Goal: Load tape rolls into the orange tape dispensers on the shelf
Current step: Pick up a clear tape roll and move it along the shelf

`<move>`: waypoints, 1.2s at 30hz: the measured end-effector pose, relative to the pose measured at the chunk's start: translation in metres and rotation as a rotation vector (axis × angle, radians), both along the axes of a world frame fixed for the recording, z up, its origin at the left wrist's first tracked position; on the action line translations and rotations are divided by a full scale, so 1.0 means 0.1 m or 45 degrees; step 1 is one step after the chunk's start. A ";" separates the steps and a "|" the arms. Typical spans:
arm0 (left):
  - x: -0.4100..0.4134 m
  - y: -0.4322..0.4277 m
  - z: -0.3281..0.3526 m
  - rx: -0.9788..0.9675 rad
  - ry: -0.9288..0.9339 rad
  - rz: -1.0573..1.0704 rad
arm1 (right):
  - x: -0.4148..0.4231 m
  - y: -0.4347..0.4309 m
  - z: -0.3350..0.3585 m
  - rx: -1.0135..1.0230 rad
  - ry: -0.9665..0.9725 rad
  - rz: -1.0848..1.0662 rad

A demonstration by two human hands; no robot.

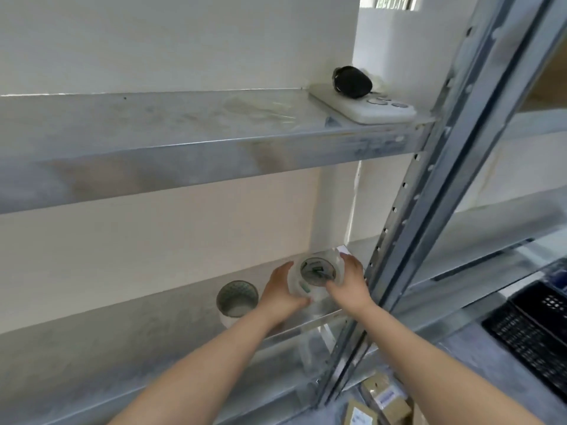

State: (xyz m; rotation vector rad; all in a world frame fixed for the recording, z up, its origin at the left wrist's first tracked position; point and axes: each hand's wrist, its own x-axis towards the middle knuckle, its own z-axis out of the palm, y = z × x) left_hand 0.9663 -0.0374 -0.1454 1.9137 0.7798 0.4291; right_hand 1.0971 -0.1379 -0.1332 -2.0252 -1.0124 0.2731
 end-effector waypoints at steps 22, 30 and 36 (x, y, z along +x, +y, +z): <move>0.36 -0.11 -0.11 -0.223 0.039 0.155 | -0.03 -0.03 -0.36 -0.033 0.360 -0.072; 0.20 -0.01 0.01 -0.095 0.029 0.273 | -0.15 0.13 -0.17 0.024 0.173 -0.038; -0.20 0.22 0.15 -0.100 -0.082 0.465 | -0.44 0.47 -0.03 0.157 0.206 0.008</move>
